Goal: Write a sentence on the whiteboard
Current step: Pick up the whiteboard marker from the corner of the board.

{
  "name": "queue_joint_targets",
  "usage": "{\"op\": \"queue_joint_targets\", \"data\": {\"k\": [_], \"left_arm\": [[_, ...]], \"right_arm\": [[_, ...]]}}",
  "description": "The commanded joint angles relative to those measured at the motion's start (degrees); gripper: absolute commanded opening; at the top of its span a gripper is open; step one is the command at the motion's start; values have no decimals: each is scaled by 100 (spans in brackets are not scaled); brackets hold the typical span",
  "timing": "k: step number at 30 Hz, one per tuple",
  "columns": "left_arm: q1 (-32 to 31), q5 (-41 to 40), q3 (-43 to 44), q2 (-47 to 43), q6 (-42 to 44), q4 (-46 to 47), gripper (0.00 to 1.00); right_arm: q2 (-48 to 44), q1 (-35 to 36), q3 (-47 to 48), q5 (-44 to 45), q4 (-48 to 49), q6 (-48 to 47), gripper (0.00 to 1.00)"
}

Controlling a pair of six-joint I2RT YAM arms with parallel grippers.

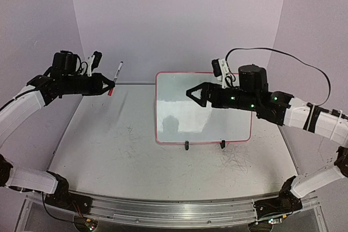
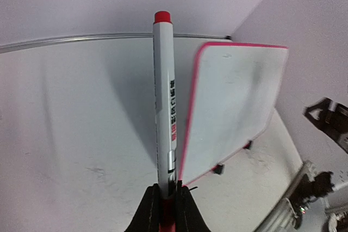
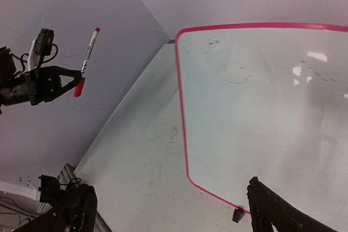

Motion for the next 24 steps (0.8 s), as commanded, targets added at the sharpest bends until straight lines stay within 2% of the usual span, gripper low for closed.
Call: {"op": "queue_joint_targets", "data": {"k": [1, 5, 9, 11, 17, 18, 22, 24], "left_arm": [[-660, 1638, -61, -230, -226, 263, 0], [-1646, 1884, 25, -65, -215, 448, 0], [-2360, 2116, 66, 208, -57, 576, 0], [-2610, 2253, 82, 412, 40, 590, 0], [-3046, 2483, 152, 985, 185, 597, 0], [-3087, 2494, 171, 1047, 206, 593, 0], [-3133, 2523, 284, 1234, 297, 596, 0], [-3140, 2559, 328, 1293, 346, 593, 0]], "right_arm": [[482, 15, 840, -1816, 47, -228, 98], [915, -72, 1314, -2463, 47, -98, 97], [1357, -259, 1373, -3874, 61, 88, 95], [1512, -266, 1295, -4304, 61, 49, 90], [1242, -274, 853, -4579, 91, -210, 86], [1192, -274, 797, -4663, 97, -265, 83], [1233, -271, 618, -5137, 121, -353, 60], [1236, -274, 498, -5249, 113, -445, 59]]}}
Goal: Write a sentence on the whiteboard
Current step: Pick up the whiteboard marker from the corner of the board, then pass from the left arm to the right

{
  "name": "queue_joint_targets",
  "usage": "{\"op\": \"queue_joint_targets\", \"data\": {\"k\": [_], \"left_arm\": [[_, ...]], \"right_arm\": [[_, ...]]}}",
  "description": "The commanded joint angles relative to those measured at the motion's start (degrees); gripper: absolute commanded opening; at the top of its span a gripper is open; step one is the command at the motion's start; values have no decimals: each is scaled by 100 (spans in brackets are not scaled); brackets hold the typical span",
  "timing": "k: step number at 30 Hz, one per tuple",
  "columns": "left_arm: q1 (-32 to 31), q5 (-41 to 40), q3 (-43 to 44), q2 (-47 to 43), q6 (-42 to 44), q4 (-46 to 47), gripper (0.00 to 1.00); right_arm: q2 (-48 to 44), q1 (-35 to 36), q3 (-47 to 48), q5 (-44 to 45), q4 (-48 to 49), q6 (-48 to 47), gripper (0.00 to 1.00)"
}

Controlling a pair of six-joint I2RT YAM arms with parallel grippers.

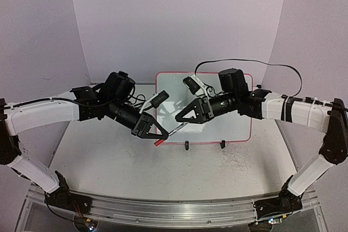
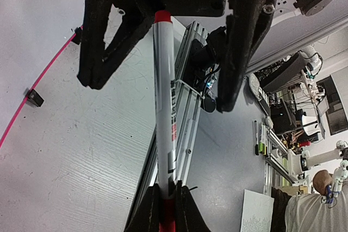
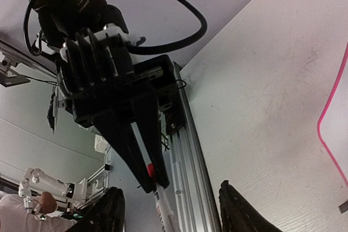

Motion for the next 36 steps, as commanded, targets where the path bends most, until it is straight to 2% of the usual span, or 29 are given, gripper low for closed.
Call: {"op": "queue_joint_targets", "data": {"k": [1, 3, 8, 17, 27, 36], "left_arm": [[-20, 223, 349, 65, 243, 205, 0], [-21, 281, 371, 106, 272, 206, 0], [-29, 441, 368, 196, 257, 208, 0], [-55, 521, 374, 223, 283, 206, 0], [-91, 604, 306, 270, 309, 205, 0], [-92, 588, 200, 212, 362, 210, 0]], "right_arm": [[-222, 2, -217, -576, 165, -299, 61], [-209, 10, -334, -654, 166, -382, 63], [-130, 94, -359, -811, 179, -495, 61], [221, 240, -203, -1124, 182, -567, 42], [334, 274, -122, -1128, 283, -472, 39], [322, 272, -286, -1179, 637, -237, 13]]}}
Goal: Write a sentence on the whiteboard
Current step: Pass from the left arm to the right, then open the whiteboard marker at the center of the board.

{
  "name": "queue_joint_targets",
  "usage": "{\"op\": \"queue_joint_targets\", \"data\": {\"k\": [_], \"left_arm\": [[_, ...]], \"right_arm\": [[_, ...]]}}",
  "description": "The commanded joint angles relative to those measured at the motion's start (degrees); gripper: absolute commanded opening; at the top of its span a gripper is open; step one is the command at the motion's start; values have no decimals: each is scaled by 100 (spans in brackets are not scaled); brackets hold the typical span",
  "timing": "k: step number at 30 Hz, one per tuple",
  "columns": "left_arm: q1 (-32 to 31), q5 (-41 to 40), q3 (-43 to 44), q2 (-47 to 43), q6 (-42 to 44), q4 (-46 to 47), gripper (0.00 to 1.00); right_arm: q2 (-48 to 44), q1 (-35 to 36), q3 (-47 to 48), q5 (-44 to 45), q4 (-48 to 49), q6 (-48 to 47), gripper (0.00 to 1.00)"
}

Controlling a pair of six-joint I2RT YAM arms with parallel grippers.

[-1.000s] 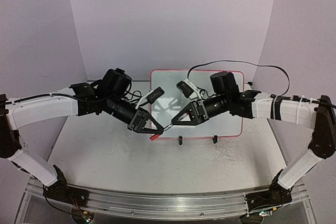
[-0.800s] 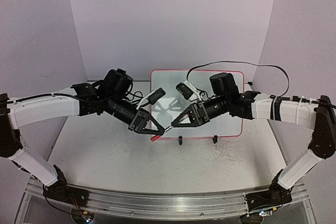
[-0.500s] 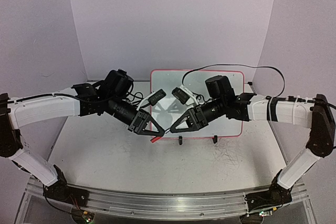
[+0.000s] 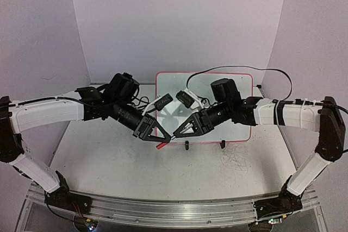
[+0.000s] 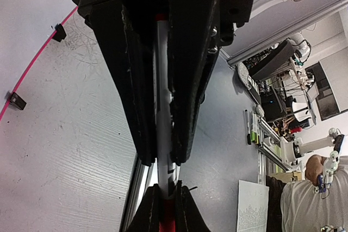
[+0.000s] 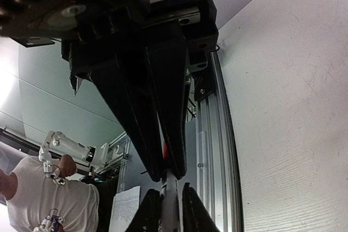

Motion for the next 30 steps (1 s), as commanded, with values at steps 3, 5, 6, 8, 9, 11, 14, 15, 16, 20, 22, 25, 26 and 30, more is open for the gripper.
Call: {"op": "queue_joint_targets", "data": {"k": [3, 5, 6, 8, 9, 11, 14, 15, 16, 20, 22, 25, 26, 30], "left_arm": [[-30, 72, 90, -73, 119, 213, 0], [-30, -62, 94, -112, 109, 206, 0], [-29, -176, 102, -131, 104, 204, 1], [-25, -353, 83, -184, 102, 186, 18], [-26, -402, 54, -212, 102, 181, 31], [-24, -384, -18, -255, 96, 181, 47], [-30, -226, -123, -242, 19, 190, 57], [-30, -167, -156, -226, -9, 195, 57], [-30, -131, -190, -223, -23, 197, 56], [-30, -98, -276, -270, -31, 210, 47], [-30, -184, -294, -322, -15, 209, 37], [-31, -463, -349, -432, 43, 206, 24], [-30, -534, -376, -472, 70, 206, 19], [-22, -915, -563, -671, 186, 192, 3]], "right_arm": [[-12, 40, 19, -144, 440, 113, 2], [-41, 38, -22, -144, 460, 114, 0], [-69, 40, -44, -132, 464, 110, 0], [-135, 41, -86, -52, 469, 107, 0], [-172, 39, -99, 7, 472, 107, 0], [-255, 41, -123, 187, 487, 110, 0], [-349, 39, -145, 494, 528, 144, 0], [-372, 38, -159, 570, 560, 169, 0], [-390, 36, -179, 613, 612, 192, 0], [-432, 29, -255, 667, 821, 355, 0], [-442, 32, -268, 668, 854, 386, 0], [-487, 20, -305, 684, 855, 376, 0], [-510, 7, -324, 691, 855, 367, 0], [-736, -183, -526, 755, 847, 291, 0]]}}
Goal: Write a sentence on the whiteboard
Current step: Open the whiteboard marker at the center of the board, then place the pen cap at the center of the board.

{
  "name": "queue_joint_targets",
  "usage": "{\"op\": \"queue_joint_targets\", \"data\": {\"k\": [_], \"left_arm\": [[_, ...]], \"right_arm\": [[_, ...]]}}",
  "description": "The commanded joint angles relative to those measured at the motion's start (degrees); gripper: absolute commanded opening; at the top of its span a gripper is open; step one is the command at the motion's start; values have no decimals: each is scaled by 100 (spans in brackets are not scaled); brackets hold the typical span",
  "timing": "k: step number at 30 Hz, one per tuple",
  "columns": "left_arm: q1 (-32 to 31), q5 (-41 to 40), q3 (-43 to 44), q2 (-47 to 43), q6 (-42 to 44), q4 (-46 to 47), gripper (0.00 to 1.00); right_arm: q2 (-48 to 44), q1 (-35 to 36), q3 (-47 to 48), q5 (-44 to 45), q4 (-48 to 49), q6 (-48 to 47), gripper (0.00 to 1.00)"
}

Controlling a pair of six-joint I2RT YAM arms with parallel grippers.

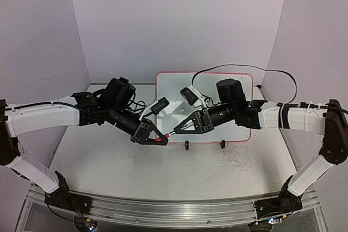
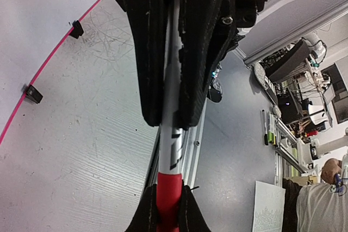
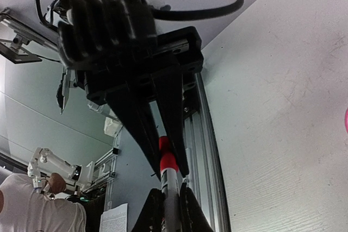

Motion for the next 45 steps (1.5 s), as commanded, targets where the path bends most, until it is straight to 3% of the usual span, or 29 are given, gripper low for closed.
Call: {"op": "queue_joint_targets", "data": {"k": [1, 7, 10, 16, 18, 22, 28, 32, 37, 45], "left_arm": [[-7, -589, -198, -471, 151, 52, 1], [69, -1715, -652, -1144, 497, -9, 0], [102, -2820, -848, -1480, 422, -5, 0], [131, -6784, -1075, -1502, -659, -282, 0], [230, -7452, -1126, -1326, -1095, -474, 0], [400, -7548, -1359, -895, -1820, -542, 0], [413, -7519, -1475, 98, -2470, -505, 0], [393, -7211, -1270, 806, -2415, -465, 0], [388, -7399, -1212, 1091, -2479, -397, 0], [387, -7529, -1362, 1285, -2533, -175, 10]], "right_arm": [[-503, -238, -237, 76, 219, -82, 0], [-1013, -933, -718, 113, 166, -274, 0], [-1238, -1151, -773, 569, -24, -383, 0], [-1747, -1178, -401, 4236, -1404, -857, 0], [-2075, -1178, -437, 5159, -1463, -845, 0], [-2770, -1178, -501, 5808, -1389, -861, 0], [-3135, -1175, -490, 5711, -1198, -703, 0], [-3277, -1177, -710, 5541, -890, -465, 0], [-3598, -1178, -1117, 5599, -300, -295, 0], [-3851, -1179, -1355, 5700, 54, -382, 0]]}}
